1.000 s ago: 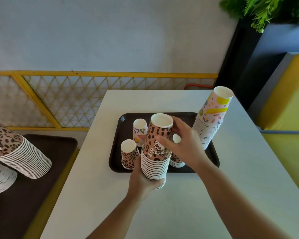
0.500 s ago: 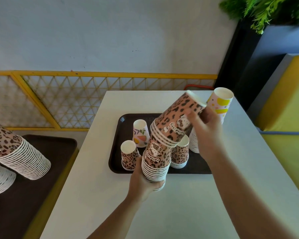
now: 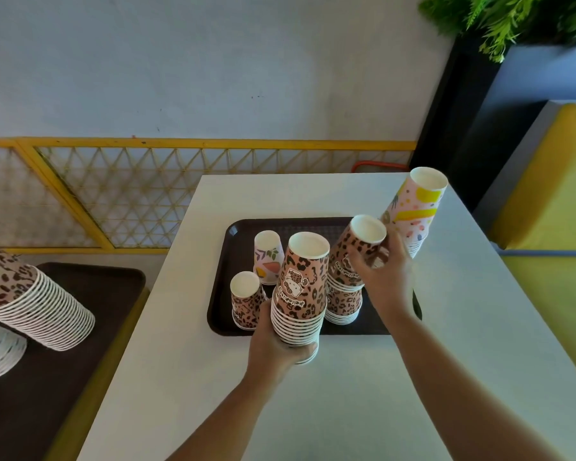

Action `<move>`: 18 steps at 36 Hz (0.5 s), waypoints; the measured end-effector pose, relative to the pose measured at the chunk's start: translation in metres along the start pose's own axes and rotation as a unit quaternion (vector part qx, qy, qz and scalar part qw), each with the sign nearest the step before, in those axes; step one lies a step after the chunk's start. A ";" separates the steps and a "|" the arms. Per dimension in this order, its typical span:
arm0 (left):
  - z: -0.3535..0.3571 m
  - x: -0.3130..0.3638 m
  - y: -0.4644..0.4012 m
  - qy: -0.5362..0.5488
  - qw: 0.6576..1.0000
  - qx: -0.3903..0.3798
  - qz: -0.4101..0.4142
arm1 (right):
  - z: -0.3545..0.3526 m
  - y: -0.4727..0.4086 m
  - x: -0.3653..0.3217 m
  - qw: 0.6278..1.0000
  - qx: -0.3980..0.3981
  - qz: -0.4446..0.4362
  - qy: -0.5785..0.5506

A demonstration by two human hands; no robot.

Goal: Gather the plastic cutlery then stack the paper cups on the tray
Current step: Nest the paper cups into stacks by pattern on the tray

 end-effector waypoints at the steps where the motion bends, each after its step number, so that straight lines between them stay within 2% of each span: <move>1: 0.000 0.000 0.000 0.001 1.000 -0.002 0.003 | 0.002 0.001 0.004 1.000 -0.007 0.002 0.004; 7: 0.002 0.002 -0.001 0.001 1.000 -0.006 0.011 | 0.008 0.007 0.008 0.997 -0.056 0.000 0.055; 11: 0.003 0.003 -0.002 -0.006 1.000 -0.009 0.015 | 0.005 0.012 -0.014 0.997 -0.050 -0.043 0.025; 14: 0.004 0.004 -0.001 -0.007 1.000 -0.007 0.017 | 0.008 0.017 -0.033 0.989 -0.118 -0.091 0.006; 18: 0.006 0.004 -0.001 -0.007 1.000 -0.009 0.011 | 0.013 0.022 -0.044 0.981 -0.176 -0.086 0.009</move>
Point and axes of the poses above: each hand's wrist, its own y-axis away from the middle knuckle, its own z-axis out of the palm, x = y × z, the point moved 2 cm from there along -y, towards the middle knuckle, and after that the axes turned 2 degrees about -x, right-handed, at the moved point
